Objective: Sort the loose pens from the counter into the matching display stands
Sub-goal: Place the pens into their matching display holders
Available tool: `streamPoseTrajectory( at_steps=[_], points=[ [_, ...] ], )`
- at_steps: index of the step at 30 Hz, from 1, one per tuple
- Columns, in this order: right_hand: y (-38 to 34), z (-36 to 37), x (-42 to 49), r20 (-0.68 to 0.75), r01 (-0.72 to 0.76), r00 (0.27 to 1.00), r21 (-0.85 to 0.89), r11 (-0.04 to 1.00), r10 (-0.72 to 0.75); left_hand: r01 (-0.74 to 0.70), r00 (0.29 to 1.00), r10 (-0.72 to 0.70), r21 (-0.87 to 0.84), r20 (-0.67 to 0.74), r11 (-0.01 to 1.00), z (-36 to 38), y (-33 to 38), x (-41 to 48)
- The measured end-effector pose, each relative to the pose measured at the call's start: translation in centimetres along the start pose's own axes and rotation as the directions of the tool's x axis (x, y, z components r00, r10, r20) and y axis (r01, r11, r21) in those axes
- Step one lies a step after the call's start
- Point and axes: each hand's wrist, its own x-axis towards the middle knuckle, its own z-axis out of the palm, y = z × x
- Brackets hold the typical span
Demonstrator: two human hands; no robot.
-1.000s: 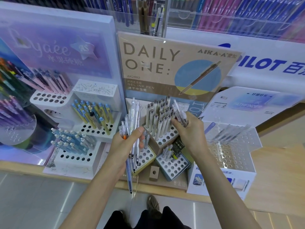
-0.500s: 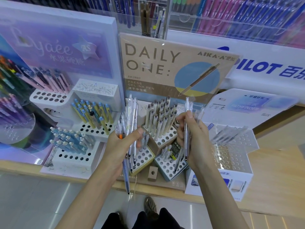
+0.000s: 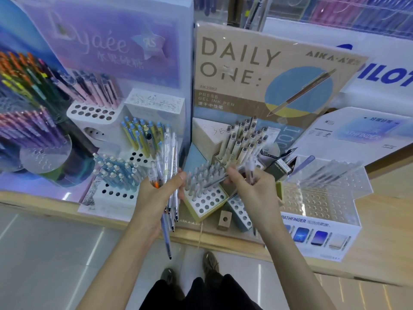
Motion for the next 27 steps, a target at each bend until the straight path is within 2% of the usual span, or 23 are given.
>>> streamPoseTrajectory(
  at_steps=[2,5,15,27],
  points=[
    [1.2,0.8,-0.6,-0.039,-0.001,0.999,-0.178,0.984,-0.006,0.013,1.0,-0.013,0.023,-0.014,1.0,-1.0,-0.5,0.0],
    [2.7,2.1,-1.4,-0.044,0.004,0.999,-0.3,0.954,-0.018,0.007,1.0,-0.007,0.051,0.01,0.999,-2.3,-0.8,-0.2],
    [4.0,3.5,-1.3,0.142,0.032,0.99,-0.371,0.928,0.022,0.059,0.997,-0.064,0.095,0.047,0.994,-4.3,-1.1,0.4],
    [3.3,3.3,-1.4,0.368,0.106,0.928,-0.403,0.909,0.055,0.084,0.992,-0.095,0.127,0.082,0.988,-4.4,-1.0,0.9]
  ],
)
